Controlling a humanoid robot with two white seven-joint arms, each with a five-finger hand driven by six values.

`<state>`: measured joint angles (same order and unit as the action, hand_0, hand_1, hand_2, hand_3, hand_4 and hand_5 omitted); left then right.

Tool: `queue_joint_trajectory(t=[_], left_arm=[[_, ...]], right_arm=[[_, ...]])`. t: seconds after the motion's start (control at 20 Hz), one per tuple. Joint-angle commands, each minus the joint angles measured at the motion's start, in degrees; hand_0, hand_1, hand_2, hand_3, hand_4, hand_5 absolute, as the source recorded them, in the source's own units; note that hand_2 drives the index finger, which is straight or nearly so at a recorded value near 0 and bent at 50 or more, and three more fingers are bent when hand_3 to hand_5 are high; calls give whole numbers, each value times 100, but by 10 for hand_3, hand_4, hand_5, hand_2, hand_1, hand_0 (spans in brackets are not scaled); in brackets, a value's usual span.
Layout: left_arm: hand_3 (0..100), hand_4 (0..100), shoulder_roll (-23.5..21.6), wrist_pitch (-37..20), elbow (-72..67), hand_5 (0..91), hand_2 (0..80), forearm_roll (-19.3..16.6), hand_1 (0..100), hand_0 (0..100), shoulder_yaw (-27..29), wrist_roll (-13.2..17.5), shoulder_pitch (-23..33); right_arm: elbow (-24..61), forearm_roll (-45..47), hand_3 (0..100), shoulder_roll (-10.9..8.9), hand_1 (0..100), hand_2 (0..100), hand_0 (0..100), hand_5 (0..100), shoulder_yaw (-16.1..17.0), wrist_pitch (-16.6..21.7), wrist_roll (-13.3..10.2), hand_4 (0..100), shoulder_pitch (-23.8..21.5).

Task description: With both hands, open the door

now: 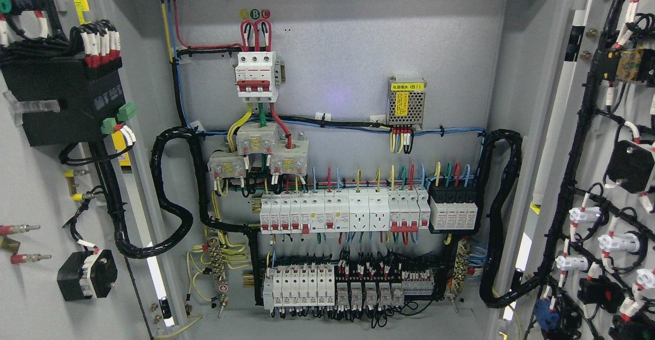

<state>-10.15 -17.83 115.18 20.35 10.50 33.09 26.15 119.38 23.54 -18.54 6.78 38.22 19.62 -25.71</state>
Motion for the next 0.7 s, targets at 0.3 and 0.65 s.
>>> queue_joint_trajectory(t=[0.3, 0.65], left_arm=[[11, 27, -4, -89, 286, 0, 1, 293, 0, 12, 567, 48, 48], [28, 40, -13, -45, 268, 0, 14, 680, 0, 1, 1050, 188, 101]], right_arm=[[41, 643, 0, -212, 107, 0, 214, 0, 157, -535, -19, 0, 479], [32, 863, 0, -317, 108, 0, 214, 0, 411, -683, -19, 0, 629]])
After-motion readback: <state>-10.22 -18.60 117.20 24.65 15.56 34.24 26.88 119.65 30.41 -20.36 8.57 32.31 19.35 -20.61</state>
